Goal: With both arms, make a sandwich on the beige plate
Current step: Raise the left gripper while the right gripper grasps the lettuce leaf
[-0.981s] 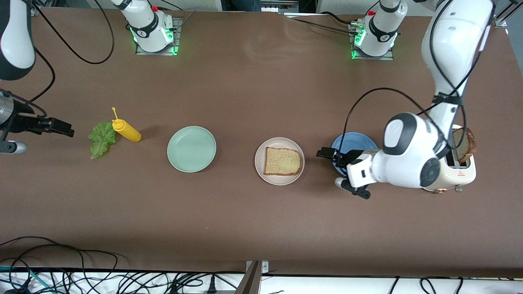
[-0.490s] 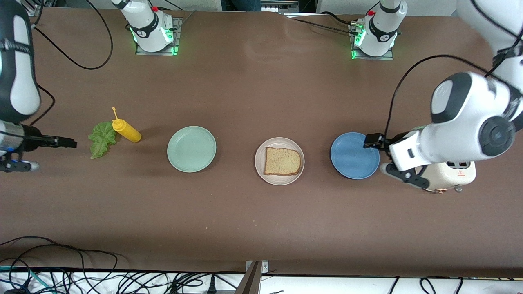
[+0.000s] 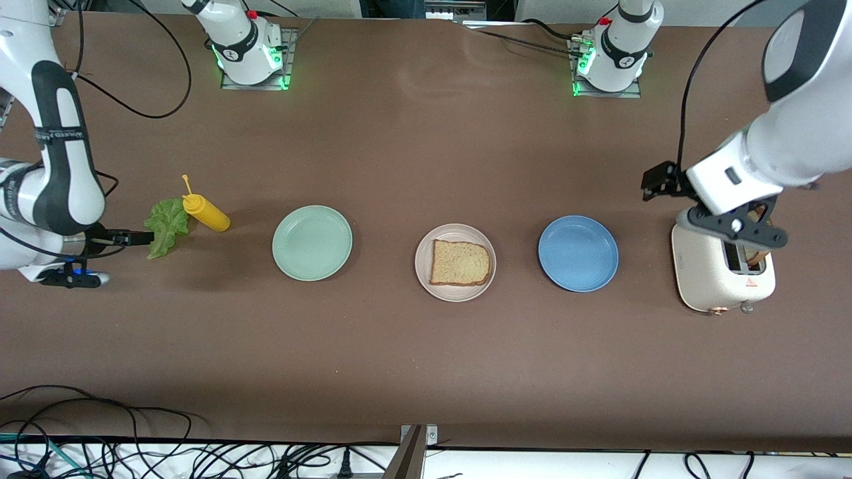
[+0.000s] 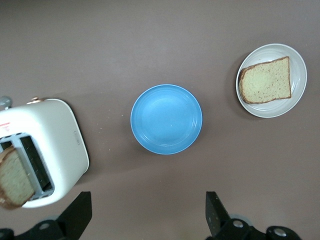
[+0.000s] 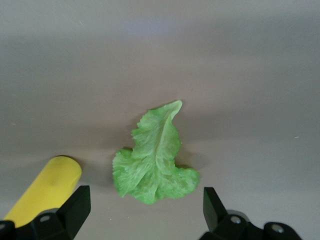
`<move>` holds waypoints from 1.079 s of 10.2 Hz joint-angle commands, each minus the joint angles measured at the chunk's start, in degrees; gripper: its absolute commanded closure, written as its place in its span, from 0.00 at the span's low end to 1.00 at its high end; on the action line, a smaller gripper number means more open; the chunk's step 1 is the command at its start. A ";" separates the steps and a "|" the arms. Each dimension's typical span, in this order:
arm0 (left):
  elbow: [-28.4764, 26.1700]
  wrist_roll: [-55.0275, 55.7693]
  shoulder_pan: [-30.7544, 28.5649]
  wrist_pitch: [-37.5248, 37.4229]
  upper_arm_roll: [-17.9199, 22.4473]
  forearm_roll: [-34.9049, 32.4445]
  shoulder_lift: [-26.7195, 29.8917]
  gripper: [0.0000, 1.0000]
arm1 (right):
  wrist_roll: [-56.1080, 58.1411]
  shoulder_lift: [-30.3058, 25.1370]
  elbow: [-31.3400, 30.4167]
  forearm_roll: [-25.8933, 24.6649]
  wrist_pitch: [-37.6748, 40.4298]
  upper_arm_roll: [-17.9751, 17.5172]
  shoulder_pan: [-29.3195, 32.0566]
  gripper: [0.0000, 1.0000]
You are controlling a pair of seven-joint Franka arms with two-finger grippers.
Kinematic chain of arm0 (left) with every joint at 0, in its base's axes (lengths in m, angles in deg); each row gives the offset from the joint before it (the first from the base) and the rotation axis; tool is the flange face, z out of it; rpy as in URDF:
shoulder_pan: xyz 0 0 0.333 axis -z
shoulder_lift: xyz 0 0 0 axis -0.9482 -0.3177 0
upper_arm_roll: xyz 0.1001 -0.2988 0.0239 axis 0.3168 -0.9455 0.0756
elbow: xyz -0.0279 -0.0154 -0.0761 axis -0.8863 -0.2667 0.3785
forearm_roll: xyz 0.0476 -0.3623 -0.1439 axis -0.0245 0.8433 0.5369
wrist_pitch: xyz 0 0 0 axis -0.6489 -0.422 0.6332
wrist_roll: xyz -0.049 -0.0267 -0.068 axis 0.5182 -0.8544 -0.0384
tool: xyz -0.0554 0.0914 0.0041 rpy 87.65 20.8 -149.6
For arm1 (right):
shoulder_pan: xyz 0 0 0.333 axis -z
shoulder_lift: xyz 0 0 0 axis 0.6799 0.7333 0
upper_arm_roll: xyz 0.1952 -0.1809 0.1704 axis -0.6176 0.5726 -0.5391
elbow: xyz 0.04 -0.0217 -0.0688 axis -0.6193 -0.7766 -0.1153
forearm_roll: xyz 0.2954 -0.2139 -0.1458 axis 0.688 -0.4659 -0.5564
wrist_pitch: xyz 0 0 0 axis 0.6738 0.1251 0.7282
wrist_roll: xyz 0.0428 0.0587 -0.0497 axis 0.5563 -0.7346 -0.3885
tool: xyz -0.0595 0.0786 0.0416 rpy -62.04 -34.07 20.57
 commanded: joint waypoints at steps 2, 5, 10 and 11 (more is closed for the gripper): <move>-6.18 1.25 6.67 2.80 9.96 1.11 4.49 0.00 | -2.19 -0.37 -8.39 -1.37 -8.85 -0.49 0.16 0.00; -21.24 1.34 7.34 13.41 13.81 1.55 12.98 0.00 | -2.19 0.77 -9.82 -2.51 -12.30 -0.49 0.33 0.00; -22.46 1.42 7.42 13.19 13.55 1.02 14.79 0.00 | -2.27 1.83 -10.35 -2.51 -12.48 -0.49 0.33 0.27; -22.20 1.51 7.33 13.19 13.46 1.11 14.70 0.00 | -2.27 1.83 -10.35 -2.43 -12.48 -0.49 0.24 0.54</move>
